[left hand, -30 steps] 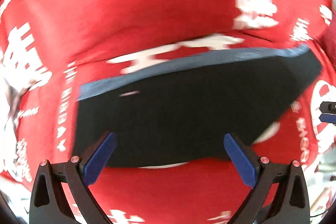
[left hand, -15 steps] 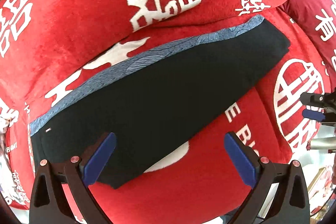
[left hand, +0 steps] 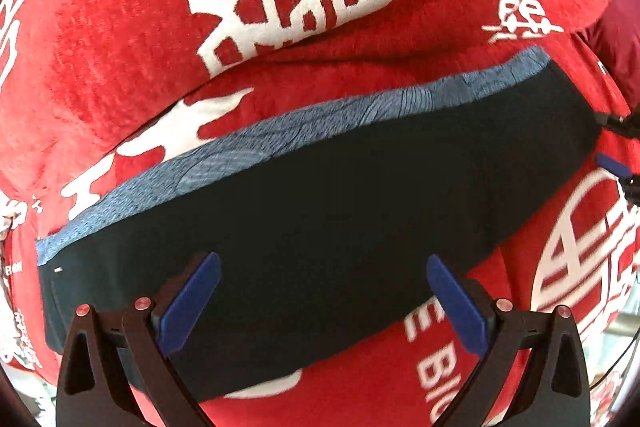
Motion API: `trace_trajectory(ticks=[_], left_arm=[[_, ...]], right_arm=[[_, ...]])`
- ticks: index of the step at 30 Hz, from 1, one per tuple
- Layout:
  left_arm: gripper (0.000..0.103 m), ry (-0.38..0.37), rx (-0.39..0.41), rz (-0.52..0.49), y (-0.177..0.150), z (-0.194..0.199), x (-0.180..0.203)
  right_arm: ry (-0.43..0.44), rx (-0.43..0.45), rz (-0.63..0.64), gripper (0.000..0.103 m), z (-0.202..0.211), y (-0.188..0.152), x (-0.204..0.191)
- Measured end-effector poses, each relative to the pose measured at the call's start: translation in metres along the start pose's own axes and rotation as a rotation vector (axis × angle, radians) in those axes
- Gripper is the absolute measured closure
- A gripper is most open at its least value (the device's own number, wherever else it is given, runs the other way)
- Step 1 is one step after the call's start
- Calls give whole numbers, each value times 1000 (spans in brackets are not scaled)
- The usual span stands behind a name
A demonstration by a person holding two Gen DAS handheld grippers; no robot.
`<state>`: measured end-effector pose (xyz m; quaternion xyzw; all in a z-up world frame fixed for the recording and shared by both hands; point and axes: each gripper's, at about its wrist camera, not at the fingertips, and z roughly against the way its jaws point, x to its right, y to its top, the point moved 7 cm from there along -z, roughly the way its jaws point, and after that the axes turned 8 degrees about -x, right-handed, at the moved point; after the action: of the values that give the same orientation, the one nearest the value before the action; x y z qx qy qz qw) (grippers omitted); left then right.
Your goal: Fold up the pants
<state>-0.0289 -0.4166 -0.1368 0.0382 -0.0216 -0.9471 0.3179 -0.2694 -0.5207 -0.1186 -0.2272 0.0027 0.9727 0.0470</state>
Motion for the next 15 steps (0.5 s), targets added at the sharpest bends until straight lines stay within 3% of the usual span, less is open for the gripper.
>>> trace_trajectory(ticks=[5, 7, 8, 10, 13, 15], left_arm=[[0, 6, -58, 71, 9, -26, 1], [0, 6, -62, 80, 9, -27, 2], [0, 15, -61, 74, 9, -28, 3], [0, 29, -63, 57, 9, -32, 5], [0, 53, -99, 46, 4, -47, 6], [0, 43, -103, 59, 1, -50, 6]], right_arm=[[7, -20, -26, 40, -12, 8, 8], [-8, -23, -16, 76, -10, 7, 9], [25, -29, -31, 90, -7, 7, 11], [28, -23, -38, 94, -2, 3, 16], [-65, -27, -28, 97, -1, 1, 38], [49, -47, -62, 97, 1, -2, 40]])
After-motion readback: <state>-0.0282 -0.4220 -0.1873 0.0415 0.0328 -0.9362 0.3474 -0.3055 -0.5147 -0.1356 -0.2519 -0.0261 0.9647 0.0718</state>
